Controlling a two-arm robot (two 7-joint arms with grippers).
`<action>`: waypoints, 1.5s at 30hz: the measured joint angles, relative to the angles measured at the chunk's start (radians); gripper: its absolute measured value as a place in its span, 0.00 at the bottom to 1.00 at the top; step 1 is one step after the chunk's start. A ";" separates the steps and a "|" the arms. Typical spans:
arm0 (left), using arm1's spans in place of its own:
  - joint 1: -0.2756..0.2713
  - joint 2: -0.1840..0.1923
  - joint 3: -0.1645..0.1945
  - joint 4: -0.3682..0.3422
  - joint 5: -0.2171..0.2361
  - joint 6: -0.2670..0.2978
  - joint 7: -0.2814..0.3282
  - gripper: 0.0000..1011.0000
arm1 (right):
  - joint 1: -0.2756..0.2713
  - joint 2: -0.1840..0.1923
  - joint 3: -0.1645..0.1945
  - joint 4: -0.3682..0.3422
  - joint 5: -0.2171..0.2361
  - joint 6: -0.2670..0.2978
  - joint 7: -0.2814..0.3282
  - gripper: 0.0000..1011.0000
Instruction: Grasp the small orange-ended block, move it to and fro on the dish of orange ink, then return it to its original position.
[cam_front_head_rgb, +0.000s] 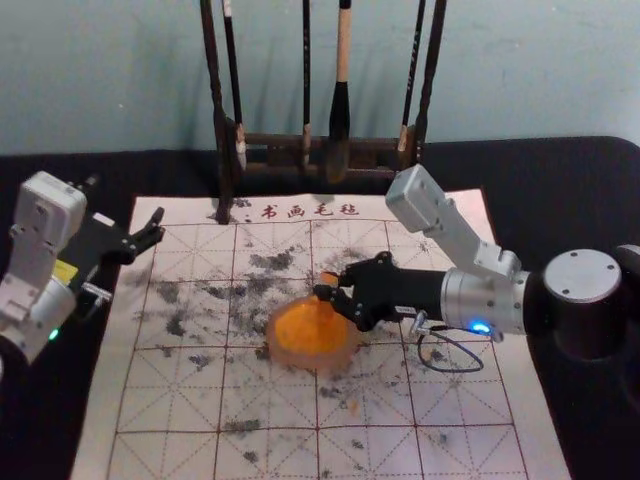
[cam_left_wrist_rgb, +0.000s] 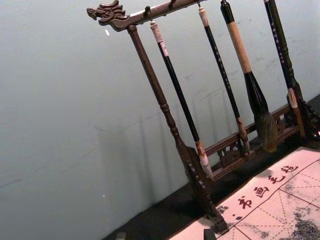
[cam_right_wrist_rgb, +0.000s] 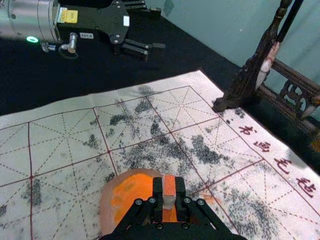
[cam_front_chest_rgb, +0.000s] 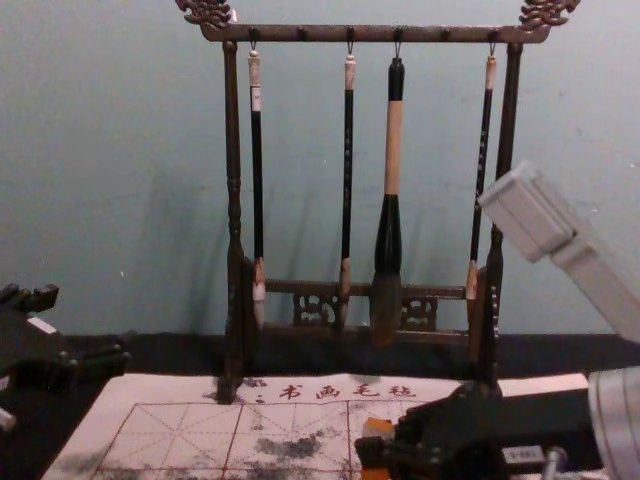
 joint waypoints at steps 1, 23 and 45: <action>0.000 0.000 0.000 0.000 0.000 0.000 0.000 0.99 | -0.002 0.003 0.000 -0.003 0.000 0.001 0.000 0.11; 0.000 0.000 0.000 0.000 0.000 0.000 0.000 0.99 | -0.021 0.002 -0.021 -0.036 0.015 0.009 0.031 0.11; 0.000 0.000 0.000 0.000 0.000 0.000 0.000 0.99 | 0.028 -0.047 -0.020 0.048 0.008 -0.006 0.006 0.11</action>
